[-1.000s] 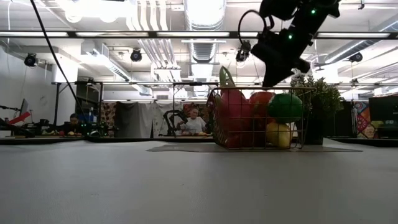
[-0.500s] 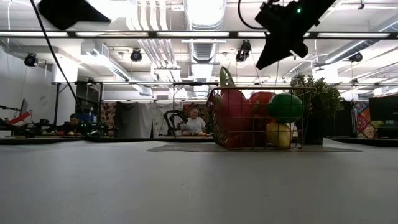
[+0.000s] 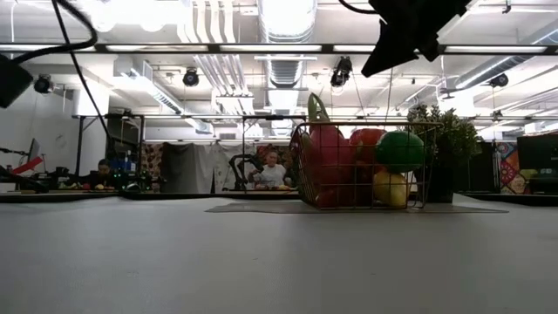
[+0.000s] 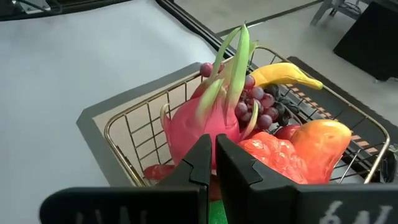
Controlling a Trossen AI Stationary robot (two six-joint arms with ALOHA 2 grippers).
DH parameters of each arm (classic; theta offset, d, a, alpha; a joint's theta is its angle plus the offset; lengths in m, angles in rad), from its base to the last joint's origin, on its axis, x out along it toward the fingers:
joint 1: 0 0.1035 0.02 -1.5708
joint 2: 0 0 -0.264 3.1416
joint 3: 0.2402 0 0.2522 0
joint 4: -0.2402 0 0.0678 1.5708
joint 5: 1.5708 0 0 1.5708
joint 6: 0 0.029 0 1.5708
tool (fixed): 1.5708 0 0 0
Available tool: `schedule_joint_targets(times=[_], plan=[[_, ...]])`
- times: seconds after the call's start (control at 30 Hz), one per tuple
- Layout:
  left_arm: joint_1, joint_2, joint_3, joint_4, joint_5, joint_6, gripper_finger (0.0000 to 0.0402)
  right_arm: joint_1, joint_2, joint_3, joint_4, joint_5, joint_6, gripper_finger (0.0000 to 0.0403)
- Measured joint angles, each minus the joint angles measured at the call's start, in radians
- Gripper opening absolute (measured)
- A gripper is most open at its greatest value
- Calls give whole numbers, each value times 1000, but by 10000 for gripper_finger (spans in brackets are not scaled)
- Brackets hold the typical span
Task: Build produce basket
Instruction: Put the orange into the wire basket
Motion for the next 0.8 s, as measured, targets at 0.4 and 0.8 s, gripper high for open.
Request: schedule_joint_targets(times=[0.4,0.8], plan=[[-21,4,127,11,-1,26,234,0,0,-10,0,1,1,13],[-44,3,200,-11,73,43,258,0,6,-18,2,0,13,13]])
